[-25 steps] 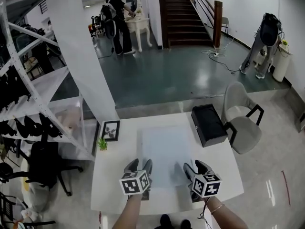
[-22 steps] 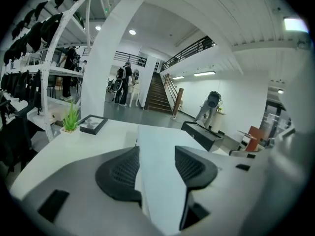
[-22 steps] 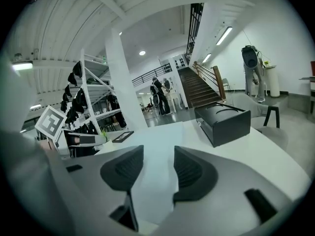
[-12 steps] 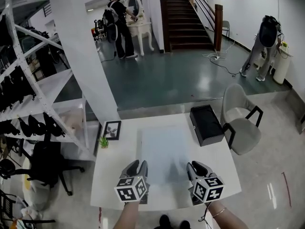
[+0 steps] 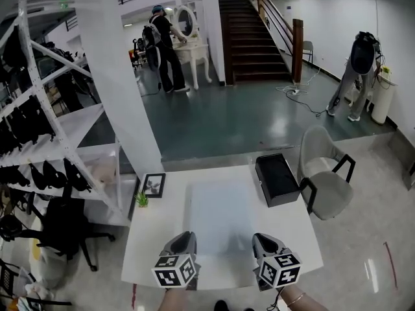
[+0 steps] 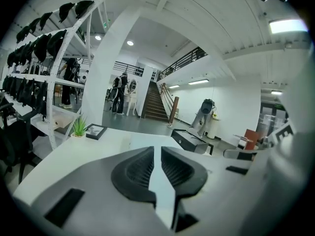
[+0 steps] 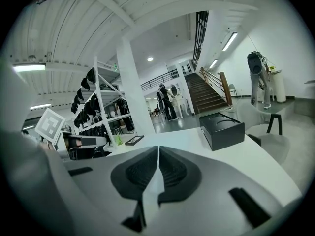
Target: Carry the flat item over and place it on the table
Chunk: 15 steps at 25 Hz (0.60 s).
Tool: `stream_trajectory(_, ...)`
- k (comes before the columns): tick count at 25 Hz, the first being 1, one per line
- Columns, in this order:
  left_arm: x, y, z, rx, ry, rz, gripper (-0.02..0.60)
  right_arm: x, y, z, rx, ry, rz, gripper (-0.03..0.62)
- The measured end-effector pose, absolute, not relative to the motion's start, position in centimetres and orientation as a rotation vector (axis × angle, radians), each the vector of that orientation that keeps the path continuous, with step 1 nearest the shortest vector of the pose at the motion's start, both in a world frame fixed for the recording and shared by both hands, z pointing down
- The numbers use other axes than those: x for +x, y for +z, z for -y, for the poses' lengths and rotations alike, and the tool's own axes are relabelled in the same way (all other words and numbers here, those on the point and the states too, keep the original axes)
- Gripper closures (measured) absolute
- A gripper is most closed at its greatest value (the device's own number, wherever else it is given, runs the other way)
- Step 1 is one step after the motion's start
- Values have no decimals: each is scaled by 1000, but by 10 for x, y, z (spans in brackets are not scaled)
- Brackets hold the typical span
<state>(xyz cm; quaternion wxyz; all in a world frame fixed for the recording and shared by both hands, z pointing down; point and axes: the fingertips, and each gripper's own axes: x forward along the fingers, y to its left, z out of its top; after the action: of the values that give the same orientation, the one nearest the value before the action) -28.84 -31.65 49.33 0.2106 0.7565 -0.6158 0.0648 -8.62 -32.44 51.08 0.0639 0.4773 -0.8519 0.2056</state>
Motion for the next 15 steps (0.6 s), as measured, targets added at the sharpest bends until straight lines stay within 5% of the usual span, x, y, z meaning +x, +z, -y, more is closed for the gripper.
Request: stream_trajectory(15,-277,495,283,2094,160,1715,548,-88,509,296,1353,644,2635,594)
